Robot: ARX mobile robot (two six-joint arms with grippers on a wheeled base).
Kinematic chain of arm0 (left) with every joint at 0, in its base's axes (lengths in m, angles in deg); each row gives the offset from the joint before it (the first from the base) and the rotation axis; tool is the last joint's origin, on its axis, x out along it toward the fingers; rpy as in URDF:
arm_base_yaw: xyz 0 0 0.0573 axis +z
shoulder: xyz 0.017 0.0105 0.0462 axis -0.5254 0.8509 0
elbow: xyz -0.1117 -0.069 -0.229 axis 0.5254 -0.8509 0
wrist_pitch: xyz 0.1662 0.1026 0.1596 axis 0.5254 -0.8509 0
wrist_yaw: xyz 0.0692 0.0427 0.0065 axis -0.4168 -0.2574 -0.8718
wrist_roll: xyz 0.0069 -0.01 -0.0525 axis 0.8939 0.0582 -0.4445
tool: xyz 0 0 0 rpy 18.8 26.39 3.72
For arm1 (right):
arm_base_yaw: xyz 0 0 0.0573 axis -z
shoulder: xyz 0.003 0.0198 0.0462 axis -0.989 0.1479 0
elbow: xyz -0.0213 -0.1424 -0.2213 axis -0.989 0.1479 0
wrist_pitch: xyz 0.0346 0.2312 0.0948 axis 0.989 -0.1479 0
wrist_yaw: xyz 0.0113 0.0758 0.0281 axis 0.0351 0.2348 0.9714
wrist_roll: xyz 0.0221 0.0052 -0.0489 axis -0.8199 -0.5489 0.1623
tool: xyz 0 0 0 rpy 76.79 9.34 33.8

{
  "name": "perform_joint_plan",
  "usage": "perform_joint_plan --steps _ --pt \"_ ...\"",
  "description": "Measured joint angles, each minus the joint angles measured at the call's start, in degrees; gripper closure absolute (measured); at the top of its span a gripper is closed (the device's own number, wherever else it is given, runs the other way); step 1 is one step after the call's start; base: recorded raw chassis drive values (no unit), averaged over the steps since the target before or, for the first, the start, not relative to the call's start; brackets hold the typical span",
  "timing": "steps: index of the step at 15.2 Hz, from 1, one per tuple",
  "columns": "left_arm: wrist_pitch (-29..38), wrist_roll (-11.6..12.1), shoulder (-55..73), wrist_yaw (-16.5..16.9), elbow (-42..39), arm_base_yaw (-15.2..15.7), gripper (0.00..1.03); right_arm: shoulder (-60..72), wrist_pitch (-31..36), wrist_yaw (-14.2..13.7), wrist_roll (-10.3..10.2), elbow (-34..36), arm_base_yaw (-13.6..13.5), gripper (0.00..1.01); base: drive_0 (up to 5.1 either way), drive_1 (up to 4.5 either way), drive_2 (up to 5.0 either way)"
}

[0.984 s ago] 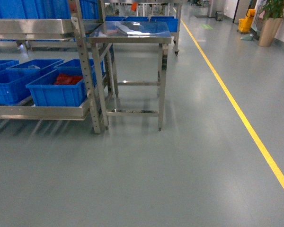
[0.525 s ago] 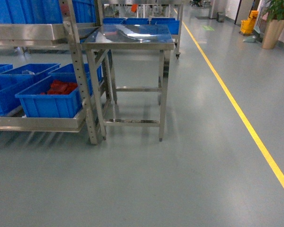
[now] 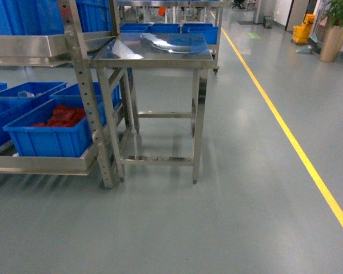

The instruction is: Sort blue parts and orange caps into right shelf containers

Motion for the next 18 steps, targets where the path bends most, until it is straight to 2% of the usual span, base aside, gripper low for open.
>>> perform_joint_plan --steps 18 --pt "-0.11 0.00 0.00 0.02 0.00 0.00 0.61 0.00 -0.17 0.00 0.00 0.00 0.00 0.57 0.0 4.24 -4.3"
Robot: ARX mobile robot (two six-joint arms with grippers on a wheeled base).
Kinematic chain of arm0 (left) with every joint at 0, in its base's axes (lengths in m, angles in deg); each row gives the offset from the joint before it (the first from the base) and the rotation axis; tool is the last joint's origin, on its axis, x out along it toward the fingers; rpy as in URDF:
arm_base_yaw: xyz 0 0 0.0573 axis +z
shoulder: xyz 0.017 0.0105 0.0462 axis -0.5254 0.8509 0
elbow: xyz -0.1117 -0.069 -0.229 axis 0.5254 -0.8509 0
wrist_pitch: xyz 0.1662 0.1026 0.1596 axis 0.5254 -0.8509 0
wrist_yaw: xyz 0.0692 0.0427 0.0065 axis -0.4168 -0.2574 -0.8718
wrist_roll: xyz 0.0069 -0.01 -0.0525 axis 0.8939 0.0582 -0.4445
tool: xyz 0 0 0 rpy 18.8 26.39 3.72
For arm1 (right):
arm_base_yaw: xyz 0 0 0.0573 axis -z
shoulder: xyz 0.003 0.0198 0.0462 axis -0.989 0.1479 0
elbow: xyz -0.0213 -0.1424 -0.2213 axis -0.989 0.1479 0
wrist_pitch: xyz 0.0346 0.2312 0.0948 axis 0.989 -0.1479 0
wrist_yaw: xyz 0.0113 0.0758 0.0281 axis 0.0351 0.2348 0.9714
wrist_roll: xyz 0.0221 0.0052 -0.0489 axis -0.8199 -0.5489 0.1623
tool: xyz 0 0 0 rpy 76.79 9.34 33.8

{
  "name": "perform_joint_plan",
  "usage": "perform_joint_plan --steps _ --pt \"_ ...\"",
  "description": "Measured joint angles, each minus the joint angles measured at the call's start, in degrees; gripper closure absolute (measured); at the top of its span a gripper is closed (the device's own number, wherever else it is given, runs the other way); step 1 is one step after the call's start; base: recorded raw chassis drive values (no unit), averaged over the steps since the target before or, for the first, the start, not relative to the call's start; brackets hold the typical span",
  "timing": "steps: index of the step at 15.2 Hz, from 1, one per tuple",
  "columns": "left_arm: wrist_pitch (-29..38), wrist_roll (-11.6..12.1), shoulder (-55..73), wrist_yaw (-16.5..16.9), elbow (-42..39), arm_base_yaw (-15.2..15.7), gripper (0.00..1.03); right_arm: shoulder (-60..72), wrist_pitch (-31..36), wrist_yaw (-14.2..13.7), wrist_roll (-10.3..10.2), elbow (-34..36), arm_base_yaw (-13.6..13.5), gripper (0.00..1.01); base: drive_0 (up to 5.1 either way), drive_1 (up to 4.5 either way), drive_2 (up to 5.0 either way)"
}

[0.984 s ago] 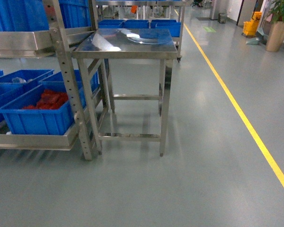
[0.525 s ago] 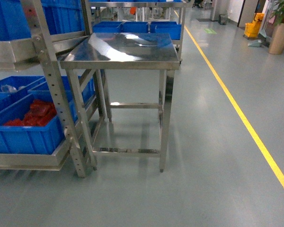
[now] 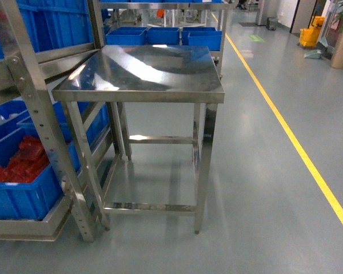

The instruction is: Sort blue parts and orange caps into right shelf containers

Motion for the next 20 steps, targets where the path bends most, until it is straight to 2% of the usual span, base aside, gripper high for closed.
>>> perform_joint_plan --steps 4,20 --pt "-0.17 0.00 0.00 -0.02 0.00 0.00 0.61 0.00 -0.04 0.00 0.00 0.00 0.00 0.57 0.0 1.04 -1.1" --pt "0.07 0.00 0.00 -0.02 0.00 0.02 0.61 0.00 -0.11 -0.11 0.00 0.00 0.00 0.57 -4.8 1.74 3.2"
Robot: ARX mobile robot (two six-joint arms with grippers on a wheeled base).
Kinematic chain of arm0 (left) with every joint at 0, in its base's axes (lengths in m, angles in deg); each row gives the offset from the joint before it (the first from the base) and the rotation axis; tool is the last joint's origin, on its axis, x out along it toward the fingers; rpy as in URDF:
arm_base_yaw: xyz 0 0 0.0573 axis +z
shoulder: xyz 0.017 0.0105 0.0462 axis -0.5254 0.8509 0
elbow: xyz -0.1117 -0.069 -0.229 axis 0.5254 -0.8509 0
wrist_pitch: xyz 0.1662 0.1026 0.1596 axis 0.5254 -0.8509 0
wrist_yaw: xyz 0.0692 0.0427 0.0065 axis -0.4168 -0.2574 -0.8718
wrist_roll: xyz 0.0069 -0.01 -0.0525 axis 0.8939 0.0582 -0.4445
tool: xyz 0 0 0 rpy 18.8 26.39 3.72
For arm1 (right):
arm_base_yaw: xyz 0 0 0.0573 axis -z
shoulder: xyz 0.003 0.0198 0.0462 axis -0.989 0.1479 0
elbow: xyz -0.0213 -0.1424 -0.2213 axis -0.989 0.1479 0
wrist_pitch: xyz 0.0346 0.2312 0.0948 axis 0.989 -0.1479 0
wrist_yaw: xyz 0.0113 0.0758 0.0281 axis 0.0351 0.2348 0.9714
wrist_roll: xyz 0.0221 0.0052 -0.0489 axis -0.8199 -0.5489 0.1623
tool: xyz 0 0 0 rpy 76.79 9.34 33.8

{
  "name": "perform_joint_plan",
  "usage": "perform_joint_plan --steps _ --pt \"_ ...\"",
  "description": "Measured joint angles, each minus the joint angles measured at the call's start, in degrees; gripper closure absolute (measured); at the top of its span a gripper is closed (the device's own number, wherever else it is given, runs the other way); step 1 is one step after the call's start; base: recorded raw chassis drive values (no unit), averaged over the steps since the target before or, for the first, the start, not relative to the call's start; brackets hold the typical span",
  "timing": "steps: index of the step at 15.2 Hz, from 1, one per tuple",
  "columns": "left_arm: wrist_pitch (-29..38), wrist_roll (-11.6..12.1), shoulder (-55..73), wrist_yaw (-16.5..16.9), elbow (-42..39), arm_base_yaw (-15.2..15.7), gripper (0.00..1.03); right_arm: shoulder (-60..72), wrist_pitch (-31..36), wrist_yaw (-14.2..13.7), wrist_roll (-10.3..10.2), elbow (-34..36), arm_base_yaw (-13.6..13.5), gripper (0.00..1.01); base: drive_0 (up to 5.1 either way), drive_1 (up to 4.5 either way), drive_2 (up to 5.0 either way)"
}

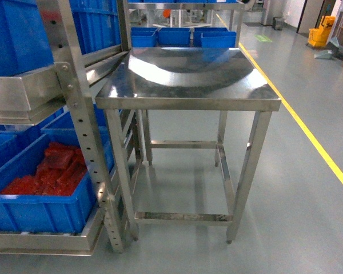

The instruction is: Sort blue parts and orange caps into right shelf containers

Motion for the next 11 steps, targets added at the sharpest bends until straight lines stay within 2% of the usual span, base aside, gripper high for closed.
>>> perform_joint_plan --steps 11 --pt "0.09 0.00 0.00 0.07 0.00 0.00 0.61 0.00 0.09 0.00 0.00 0.00 0.00 0.57 -5.0 2.42 2.4"
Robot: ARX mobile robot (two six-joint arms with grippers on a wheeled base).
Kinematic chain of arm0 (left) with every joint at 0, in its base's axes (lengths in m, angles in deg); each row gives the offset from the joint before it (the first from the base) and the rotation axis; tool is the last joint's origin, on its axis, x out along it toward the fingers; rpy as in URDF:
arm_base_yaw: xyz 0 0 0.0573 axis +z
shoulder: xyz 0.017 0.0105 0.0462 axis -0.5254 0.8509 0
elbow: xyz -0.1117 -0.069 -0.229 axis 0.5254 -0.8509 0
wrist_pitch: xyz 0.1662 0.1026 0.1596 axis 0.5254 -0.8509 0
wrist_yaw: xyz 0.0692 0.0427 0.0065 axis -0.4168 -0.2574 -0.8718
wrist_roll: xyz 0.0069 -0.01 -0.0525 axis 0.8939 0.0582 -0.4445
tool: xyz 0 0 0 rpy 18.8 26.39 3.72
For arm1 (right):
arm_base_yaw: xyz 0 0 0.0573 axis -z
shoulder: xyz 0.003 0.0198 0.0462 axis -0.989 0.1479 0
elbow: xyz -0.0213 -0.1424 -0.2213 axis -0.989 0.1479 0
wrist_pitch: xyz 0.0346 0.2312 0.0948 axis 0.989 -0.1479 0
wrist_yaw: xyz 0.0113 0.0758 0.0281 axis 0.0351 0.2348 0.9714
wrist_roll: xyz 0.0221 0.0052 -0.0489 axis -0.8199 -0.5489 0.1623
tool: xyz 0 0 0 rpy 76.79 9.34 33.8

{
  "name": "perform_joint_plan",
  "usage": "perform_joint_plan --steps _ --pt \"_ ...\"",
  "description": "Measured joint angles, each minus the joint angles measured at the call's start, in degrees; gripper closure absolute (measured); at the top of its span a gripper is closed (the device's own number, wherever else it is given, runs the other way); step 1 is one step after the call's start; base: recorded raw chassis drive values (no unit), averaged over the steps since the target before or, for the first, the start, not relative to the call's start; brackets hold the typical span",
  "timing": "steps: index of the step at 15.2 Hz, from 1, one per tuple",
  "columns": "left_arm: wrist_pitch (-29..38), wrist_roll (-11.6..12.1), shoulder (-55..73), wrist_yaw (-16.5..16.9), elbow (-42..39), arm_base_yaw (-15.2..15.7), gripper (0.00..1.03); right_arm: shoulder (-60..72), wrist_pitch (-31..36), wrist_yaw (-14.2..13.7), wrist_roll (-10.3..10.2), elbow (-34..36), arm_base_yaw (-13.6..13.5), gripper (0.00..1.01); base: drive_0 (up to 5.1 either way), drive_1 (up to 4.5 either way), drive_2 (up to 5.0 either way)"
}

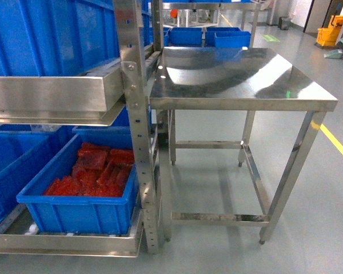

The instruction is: Sort blue parts and orange caps into right shelf containers

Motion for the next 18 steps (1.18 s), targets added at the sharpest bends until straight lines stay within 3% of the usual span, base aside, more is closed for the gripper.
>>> perform_joint_plan --steps 18 --pt "-0.17 0.00 0.00 -0.04 0.00 0.00 0.61 0.00 0.07 0.04 0.00 0.00 0.00 0.57 -5.1 2.36 2.4"
